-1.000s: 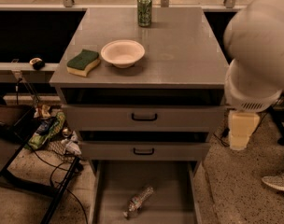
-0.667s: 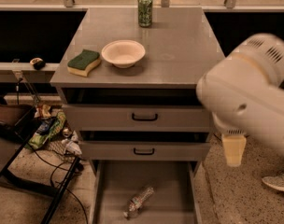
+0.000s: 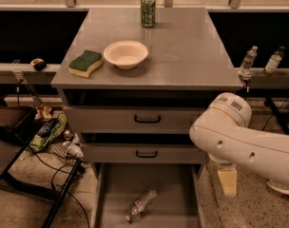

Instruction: Pick water bottle from bottom drawer and place on counter

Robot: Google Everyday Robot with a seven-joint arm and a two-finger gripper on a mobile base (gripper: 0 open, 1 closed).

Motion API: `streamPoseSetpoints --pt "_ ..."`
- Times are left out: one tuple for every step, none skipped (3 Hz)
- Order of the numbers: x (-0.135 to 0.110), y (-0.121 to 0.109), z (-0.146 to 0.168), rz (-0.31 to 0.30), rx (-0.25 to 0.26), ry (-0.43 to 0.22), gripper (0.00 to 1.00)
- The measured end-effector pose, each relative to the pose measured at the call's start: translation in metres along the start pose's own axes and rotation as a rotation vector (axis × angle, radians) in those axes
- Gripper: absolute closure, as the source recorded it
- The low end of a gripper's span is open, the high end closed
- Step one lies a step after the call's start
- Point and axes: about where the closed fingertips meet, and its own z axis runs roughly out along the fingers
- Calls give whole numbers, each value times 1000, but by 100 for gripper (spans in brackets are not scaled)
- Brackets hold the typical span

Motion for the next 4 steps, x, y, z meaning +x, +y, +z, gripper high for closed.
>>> streamPoseSetpoints --pt "-1 1 3 -2 -5 -2 0" --pt "-24 2 17 -67 -9 45 0" --pt "-68 9 71 -163 -14 69 0" --pt "-114 21 134 -267 -3 63 0"
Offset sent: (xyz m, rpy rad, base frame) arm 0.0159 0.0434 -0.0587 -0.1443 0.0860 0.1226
